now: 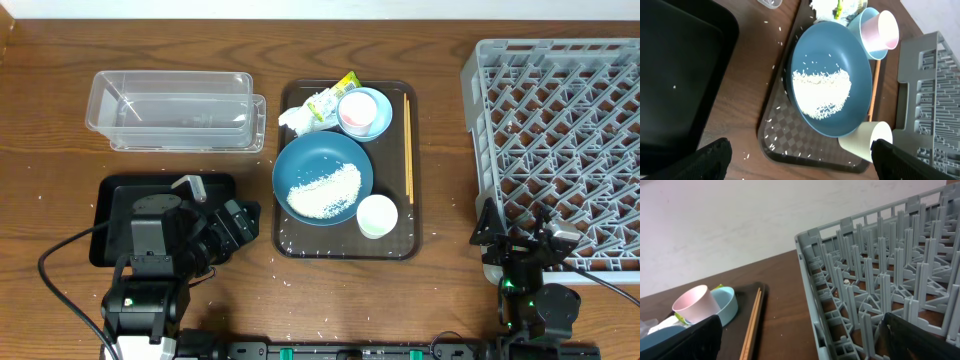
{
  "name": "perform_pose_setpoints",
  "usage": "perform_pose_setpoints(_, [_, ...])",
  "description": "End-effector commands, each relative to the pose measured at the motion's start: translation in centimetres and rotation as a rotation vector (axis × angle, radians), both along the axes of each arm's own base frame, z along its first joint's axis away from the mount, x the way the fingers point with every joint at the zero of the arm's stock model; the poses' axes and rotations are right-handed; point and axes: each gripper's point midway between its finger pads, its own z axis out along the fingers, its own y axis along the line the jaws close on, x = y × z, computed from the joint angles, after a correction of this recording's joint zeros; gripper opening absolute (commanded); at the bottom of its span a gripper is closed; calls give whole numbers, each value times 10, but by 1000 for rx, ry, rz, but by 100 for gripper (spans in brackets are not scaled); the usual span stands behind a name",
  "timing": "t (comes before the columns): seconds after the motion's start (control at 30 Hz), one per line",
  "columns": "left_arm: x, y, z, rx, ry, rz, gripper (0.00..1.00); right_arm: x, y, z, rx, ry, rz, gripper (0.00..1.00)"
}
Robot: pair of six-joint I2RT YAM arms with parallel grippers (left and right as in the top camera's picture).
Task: Sort waste into correct bins and load items into the dishwasher rack
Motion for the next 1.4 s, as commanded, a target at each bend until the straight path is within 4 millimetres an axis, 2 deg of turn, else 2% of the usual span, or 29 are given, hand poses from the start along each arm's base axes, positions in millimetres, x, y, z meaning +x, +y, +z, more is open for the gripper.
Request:
perform_pose_setpoints(0.0, [7, 16, 5, 79, -30, 59, 92, 0, -1, -1, -19, 1, -4, 99])
perform_pose_setpoints(0.17, [11, 71, 1, 318, -31, 274, 92, 0, -1, 0, -19, 1, -4, 99])
perform_pose_setpoints(0.33, [9, 102, 4, 450, -31, 398, 92, 0, -1, -1, -19, 1, -4, 99])
perform_pose_setpoints(0.57, [6, 116, 7, 514, -31, 459, 92, 0, -1, -1, -19, 1, -4, 99])
perform_pose_setpoints(0.7, [1, 135, 12, 582, -28, 550, 92, 0, -1, 0, -19, 1, -3, 99])
perform_pose_setpoints(0.97, [-13, 157, 7, 535, 24, 710, 92, 0, -1, -1, -19, 1, -3, 99])
perform_pose_setpoints(1.1, [-14, 159, 6, 523, 30, 716, 92, 0, -1, 0, -18, -3, -3, 99])
perform_pose_setpoints(1.17, [-13, 156, 6, 512, 30, 708, 92, 0, 3, 3, 61, -18, 17, 99])
perform_pose_setpoints(1.23, [-11, 151, 4, 485, 30, 686, 92, 0, 18, 6, 246, -26, 94, 99])
perform_pose_setpoints(1.37, [-9, 146, 2, 462, 33, 664, 92, -11, 70, 7, 618, 68, 370, 99])
